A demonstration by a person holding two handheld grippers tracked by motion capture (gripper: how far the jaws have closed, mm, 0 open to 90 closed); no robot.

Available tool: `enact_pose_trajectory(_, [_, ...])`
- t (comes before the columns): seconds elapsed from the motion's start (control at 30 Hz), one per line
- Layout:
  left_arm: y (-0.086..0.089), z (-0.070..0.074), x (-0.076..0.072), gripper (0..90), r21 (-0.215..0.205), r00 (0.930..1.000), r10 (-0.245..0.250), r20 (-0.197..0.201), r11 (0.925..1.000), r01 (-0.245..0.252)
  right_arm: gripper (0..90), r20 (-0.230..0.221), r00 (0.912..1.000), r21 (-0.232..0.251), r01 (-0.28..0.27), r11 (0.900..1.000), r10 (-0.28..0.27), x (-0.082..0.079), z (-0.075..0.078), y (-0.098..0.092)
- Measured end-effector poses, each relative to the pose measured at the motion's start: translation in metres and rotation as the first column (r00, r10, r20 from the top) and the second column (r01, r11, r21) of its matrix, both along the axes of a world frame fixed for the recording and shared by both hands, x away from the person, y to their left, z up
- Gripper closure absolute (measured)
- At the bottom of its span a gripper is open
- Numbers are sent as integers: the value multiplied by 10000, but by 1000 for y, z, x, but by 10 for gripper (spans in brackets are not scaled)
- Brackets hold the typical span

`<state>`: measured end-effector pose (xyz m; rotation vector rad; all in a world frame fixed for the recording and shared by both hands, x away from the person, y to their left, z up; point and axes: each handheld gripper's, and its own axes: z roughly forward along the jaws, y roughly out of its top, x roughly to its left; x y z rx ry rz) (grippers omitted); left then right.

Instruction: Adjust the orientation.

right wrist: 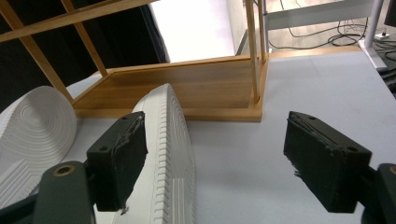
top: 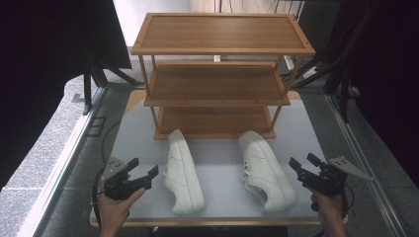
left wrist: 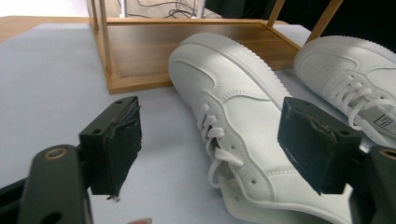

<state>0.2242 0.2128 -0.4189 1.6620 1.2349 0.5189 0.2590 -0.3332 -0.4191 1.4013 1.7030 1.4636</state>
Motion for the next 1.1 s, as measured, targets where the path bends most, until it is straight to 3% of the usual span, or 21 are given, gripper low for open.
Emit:
enact_pose_trajectory(0.13, [1, 1, -2, 241, -253, 9999, 8, 128, 9997, -4, 231, 76, 10000, 319, -6, 9995, 3, 1, 0, -1])
enact_pose_trajectory(0.17, [3, 1, -3, 257, -549, 9999, 46, 162, 9985, -37, 235, 43, 10000, 390, 71, 9992, -73, 1, -1, -3])
enact_pose_trajectory(0.33, [3, 0, -6, 321, -830, 9999, 164, 55, 9964, -159, 238, -72, 9999, 668, 154, 9976, -150, -1, -3, -9])
enact_pose_trajectory(0.4, [3, 0, -8, 387, -870, 9997, 235, -4, 9959, -234, 241, -87, 9997, 619, 229, 9978, -224, 0, -4, -13])
enact_pose_trajectory(0.43, [3, 1, -10, 476, -914, 9995, 318, 26, 9953, -315, 244, -95, 9996, 692, 287, 9972, -281, 1, -4, -15])
enact_pose_trajectory(0.47, [4, 2, -11, 476, -986, 9993, 379, 34, 9944, -373, 244, -95, 9996, 692, 287, 9972, -281, 1, -4, -15])
enact_pose_trajectory(0.53, [4, 5, -16, 570, -1112, 9993, 368, 62, 9932, -359, 246, -59, 9997, 780, 251, 9966, -247, 1, -3, -17])
enact_pose_trajectory(0.57, [3, 6, -18, 657, -1128, 9995, 317, 68, 9931, -307, 248, -44, 9997, 752, 263, 9968, -260, 1, -2, -17])
enact_pose_trajectory(0.77, [-1, 5, -39, 804, -952, 9995, -259, -190, 9952, 239, 253, -186, 9996, 676, 212, 9975, -199, 0, -3, -10])
enact_pose_trajectory(0.87, [-2, 0, -44, 839, -1065, 9982, -486, -364, 9933, 445, 259, -246, 9996, 756, 174, 9970, -156, -1, -3, -8])
enact_pose_trajectory(0.9, [-2, -2, -45, 859, -1074, 9976, -559, -415, 9929, 512, 260, -267, 9996, 1164, 20, 9932, 12, -2, -3, -8])
enact_pose_trajectory(0.97, [-7, -7, -47, 862, -944, 9959, -687, -595, 9935, 629, 262, -270, 9996, 1322, -11, 9912, 47, -2, -3, -8])
enact_pose_trajectory(1.1, [-18, -16, -51, 879, -784, 9909, -1059, -825, 9919, 995, 262, -324, 9995, 1171, -10, 9931, 48, -5, -5, -6])
